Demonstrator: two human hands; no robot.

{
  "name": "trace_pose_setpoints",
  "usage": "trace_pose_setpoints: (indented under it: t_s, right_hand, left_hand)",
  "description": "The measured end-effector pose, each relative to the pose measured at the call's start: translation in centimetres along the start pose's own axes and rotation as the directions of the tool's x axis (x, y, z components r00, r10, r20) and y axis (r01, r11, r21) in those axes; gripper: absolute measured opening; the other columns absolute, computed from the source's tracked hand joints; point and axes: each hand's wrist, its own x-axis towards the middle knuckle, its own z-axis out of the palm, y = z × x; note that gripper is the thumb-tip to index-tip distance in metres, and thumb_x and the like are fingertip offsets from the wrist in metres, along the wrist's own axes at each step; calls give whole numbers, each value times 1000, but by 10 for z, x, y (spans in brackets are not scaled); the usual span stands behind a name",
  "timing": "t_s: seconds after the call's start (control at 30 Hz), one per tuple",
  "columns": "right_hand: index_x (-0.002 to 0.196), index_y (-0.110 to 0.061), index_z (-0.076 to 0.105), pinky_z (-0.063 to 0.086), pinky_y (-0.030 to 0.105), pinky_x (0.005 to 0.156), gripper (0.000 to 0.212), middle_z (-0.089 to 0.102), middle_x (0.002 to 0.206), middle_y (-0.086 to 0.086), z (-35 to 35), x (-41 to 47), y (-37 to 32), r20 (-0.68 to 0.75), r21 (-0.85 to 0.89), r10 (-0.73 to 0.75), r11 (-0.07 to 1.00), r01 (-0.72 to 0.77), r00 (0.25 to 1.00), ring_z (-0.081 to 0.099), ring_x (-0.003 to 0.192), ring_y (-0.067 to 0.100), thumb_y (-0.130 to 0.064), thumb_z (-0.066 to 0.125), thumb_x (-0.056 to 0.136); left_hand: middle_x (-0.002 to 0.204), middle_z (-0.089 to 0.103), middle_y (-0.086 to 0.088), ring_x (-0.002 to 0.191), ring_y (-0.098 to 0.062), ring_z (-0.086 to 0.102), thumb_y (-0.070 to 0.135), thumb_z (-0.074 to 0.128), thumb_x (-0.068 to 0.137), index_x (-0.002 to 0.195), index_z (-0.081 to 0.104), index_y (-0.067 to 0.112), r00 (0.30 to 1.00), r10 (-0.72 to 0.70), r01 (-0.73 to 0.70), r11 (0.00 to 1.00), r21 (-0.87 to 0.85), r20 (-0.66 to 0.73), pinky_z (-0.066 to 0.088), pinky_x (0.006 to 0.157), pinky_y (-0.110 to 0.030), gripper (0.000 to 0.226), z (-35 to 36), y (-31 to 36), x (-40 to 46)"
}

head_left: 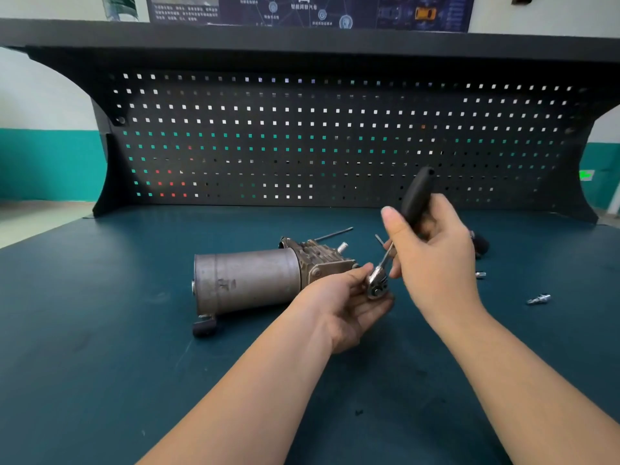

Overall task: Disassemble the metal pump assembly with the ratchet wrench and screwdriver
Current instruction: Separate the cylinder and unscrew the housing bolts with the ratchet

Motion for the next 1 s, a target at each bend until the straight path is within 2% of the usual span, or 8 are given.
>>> trace_pose_setpoints:
  t_s: [0.17, 0.33, 0.4, 0.53, 0.7, 0.8, 0.9, 1.0]
  right_hand:
    - [78, -20, 47, 35, 18, 35, 19, 59, 55, 1, -3, 5, 9, -94, 157, 272, 954, -255, 958, 48, 33, 10, -26, 57, 93]
    - [79, -10, 43, 23, 11, 30, 20, 50, 65, 8, -5, 5, 37, 108, 645, 891, 275, -713, 442, 42, 45, 7, -13, 41, 99]
    - [80, -11, 44, 23, 12, 30, 20, 50, 63, 8, -4, 6, 34, 44, 620, 830, 414, -666, 557, 39, 41, 7, -17, 45, 99]
    - [77, -23, 49, 37, 17, 37, 19, 59, 56, 1, -4, 4, 10, -30, 209, 178, 963, -168, 984, 47, 33, 10, -30, 59, 92]
    - [81, -19, 50, 34, 18, 34, 18, 60, 55, 1, -4, 6, 9, -57, 169, 247, 957, -234, 967, 47, 32, 11, -29, 58, 94]
    - [86, -13, 49, 25, 13, 30, 14, 55, 54, 5, -4, 9, 28, -30, 495, 747, 588, -639, 664, 41, 32, 6, -22, 49, 98]
    - [89, -9, 46, 21, 9, 30, 14, 49, 68, 7, -4, 4, 38, 110, 600, 907, 265, -755, 406, 39, 45, 6, -17, 40, 99]
    - [86, -13, 47, 23, 12, 31, 15, 52, 63, 7, -4, 7, 28, -12, 536, 720, 591, -603, 694, 38, 37, 6, -22, 49, 98]
  left_hand:
    - [61, 67, -16, 68, -27, 64, 9, 64, 88, 82, 60, -6, 1000, -6, 6, 999, -34, -15, 54, 60, -36, 16, 2, -2, 0]
    - [58, 67, -13, 67, -24, 63, 12, 62, 89, 80, 59, -3, 999, 30, -30, 1000, 8, -27, 54, 71, -34, 18, 4, -7, 4]
    - [59, 67, -12, 69, -24, 63, 13, 61, 90, 80, 59, -2, 999, 37, -36, 999, 30, -30, 52, 76, -34, 19, 3, -8, 4]
    - [61, 68, -15, 66, -26, 64, 15, 65, 87, 82, 63, -4, 1000, 11, -10, 1000, 6, -10, 58, 55, -33, 20, 2, -3, 2]
    - [61, 68, -16, 68, -27, 65, 14, 66, 87, 82, 62, -4, 1000, -5, 5, 1000, -4, -7, 54, 54, -36, 19, 1, -3, 1]
    - [60, 68, -14, 67, -24, 64, 15, 65, 87, 82, 60, -3, 1000, 9, -9, 1000, 8, -5, 54, 60, -33, 19, 2, -5, 4]
    - [65, 67, -13, 67, -22, 63, 14, 64, 88, 79, 59, -1, 999, 24, -23, 998, 57, -27, 53, 70, -31, 17, 3, -7, 7]
    - [66, 66, -14, 67, -23, 63, 13, 61, 89, 81, 60, -1, 1000, 8, -8, 999, 48, -17, 54, 70, -32, 17, 3, -7, 6]
